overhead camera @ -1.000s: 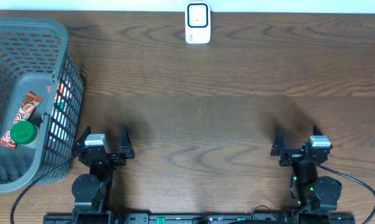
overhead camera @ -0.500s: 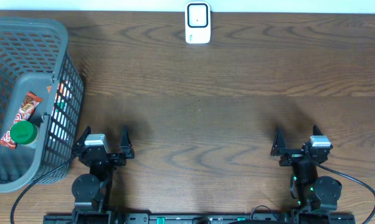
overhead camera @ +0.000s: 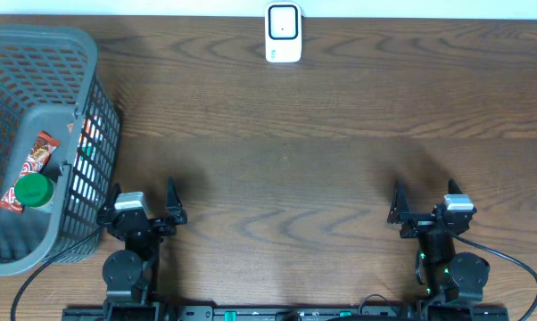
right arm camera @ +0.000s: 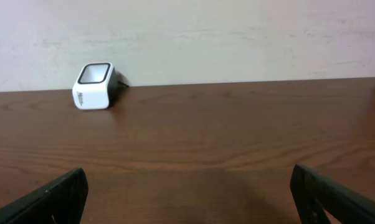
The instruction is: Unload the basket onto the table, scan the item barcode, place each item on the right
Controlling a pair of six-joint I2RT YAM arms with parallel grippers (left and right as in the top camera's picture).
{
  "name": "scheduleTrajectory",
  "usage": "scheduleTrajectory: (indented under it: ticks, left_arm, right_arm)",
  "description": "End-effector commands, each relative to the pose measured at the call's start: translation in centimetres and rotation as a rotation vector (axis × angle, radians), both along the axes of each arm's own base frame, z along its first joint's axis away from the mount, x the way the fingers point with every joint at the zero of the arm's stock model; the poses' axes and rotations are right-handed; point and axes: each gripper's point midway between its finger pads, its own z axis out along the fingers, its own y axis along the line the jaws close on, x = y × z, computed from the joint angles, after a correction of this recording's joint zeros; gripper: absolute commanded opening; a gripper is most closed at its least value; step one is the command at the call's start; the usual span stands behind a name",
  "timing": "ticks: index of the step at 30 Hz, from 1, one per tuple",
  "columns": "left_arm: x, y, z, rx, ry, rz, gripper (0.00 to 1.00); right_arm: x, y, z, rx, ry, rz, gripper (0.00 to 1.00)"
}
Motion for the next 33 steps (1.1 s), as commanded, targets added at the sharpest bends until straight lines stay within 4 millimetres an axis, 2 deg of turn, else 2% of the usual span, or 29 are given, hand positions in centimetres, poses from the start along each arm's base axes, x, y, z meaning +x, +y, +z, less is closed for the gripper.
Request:
scheduleTrajectory:
  ticks: [1, 3, 6, 7, 11, 17, 20, 22, 25, 27, 29, 31, 33]
  left_arm:
    - [-0.2, -4.2, -0.6, -0.029, 0.012, -0.243, 0.99]
    - [-0.8, -6.6, -0.5, -0.030, 0.033, -0.389, 0.99]
    - [-1.8, -8.5, 0.7, -0.042, 0.063, -0.503, 0.99]
    - [-2.3, -9.4, 2.9, -0.027, 0.041, -0.568, 0.99]
    - [-2.4, -10.2, 9.1, -0.030, 0.028, -0.619, 0.99]
    - [-0.7, -10.5, 17.7, -0.141, 0.299, -0.619, 0.99]
    - [-0.5, -10.5, 21.3, -0.176, 0.432, -0.609, 0.99]
    - [-0.3, -10.5, 21.8, -0.201, 0.524, -0.601, 0.99]
    - [0.2, -10.5, 20.3, -0.230, 0.650, -0.595, 0.99]
    - [1.0, -10.5, 20.1, -0.234, 0.665, -0.593, 0.99]
    - [1.9, -10.0, 21.1, -0.218, 0.646, -0.563, 0.99]
    - [2.8, -8.1, 22.5, -0.193, 0.611, -0.458, 0.99]
    - [3.5, -4.1, 24.7, -0.207, 0.570, -0.229, 0.99]
  right_arm:
    - [0.0, 0.0, 0.0, 0.012, 0.001, -0.001, 0.99]
    - [0.0, 0.0, 0.0, 0.012, 0.001, -0.001, 0.99]
    - [0.0, 0.0, 0.0, 0.012, 0.001, -0.001, 0.99]
    - [0.0, 0.0, 0.0, 0.012, 0.001, -0.001, 0.99]
    - [0.0, 0.0, 0.0, 0.012, 0.001, -0.001, 0.99]
    - [0.0, 0.0, 0.0, 0.012, 0.001, -0.001, 0.99]
    - [0.0, 0.0, 0.0, 0.012, 0.001, -0.001, 0.99]
    - [0.0, 0.0, 0.0, 0.012, 0.001, -0.001, 0.99]
    - [0.0, 0.0, 0.0, 0.012, 0.001, -0.001, 0.99]
    - [0.0, 0.0, 0.0, 0.012, 0.001, -0.001, 0.99]
    - [0.0, 0.0, 0.0, 0.012, 0.001, -0.001, 0.99]
    - [0.0, 0.0, 0.0, 0.012, 0.001, -0.001, 0.99]
    - [0.0, 0.0, 0.0, 0.012, 0.001, -0.001, 0.99]
